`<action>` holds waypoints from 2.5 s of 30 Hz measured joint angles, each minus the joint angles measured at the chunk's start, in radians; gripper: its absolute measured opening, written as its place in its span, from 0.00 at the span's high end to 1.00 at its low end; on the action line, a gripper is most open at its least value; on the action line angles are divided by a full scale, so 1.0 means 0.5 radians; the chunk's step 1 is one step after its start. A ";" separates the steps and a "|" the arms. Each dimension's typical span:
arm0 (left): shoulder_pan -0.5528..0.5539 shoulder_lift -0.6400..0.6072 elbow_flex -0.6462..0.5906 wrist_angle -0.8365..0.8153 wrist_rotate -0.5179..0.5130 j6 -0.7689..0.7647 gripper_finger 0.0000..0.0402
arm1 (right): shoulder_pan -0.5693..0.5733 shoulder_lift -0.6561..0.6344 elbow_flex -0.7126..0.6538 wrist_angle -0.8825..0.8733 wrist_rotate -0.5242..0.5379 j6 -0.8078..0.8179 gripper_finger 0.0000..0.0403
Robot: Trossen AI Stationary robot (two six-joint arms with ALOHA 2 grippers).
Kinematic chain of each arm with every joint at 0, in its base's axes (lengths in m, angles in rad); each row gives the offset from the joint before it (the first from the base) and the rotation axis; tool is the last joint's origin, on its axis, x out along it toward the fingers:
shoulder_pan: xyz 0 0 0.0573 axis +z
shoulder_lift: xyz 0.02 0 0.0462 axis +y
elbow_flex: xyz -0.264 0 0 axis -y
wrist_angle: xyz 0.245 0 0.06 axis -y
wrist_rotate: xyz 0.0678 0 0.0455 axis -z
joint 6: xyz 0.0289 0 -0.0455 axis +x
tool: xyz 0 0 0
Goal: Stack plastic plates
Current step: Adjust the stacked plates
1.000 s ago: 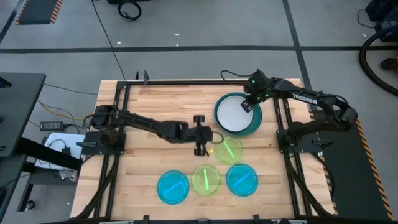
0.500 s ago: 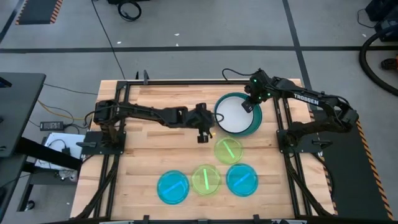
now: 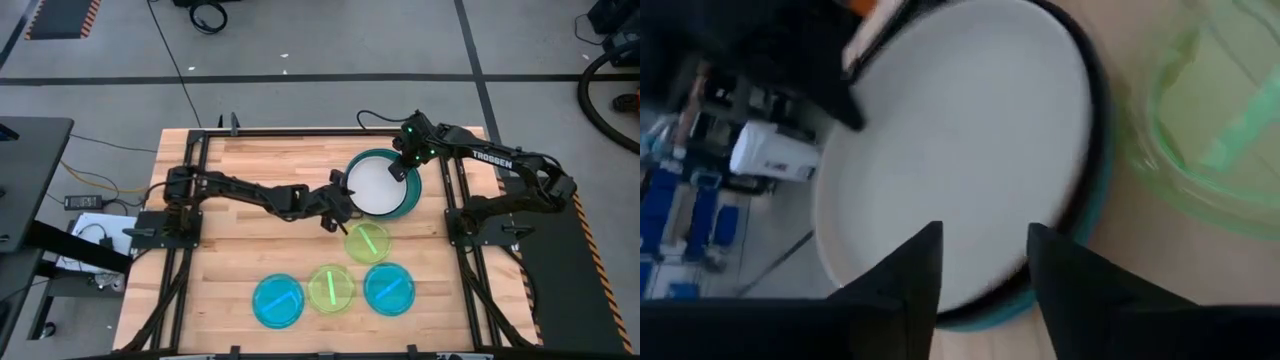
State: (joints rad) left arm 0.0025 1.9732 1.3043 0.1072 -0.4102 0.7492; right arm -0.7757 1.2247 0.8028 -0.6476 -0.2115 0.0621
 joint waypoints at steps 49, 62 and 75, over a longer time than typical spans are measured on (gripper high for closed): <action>0.232 0.037 -0.004 0.064 0.467 0.749 0.65 | -0.026 0.001 0.000 -0.014 -0.200 -0.022 0.90; 0.268 0.080 -0.005 0.237 0.374 0.486 0.64 | -0.040 0.002 0.002 -0.006 0.048 0.001 0.90; 0.142 0.025 0.026 0.070 0.054 0.405 0.45 | -0.040 0.002 0.002 -0.010 0.134 0.013 0.90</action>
State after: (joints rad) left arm 0.0736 1.9857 1.3175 0.1420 -0.3830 0.9516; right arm -0.7959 1.2255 0.8040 -0.6527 -0.1445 0.0687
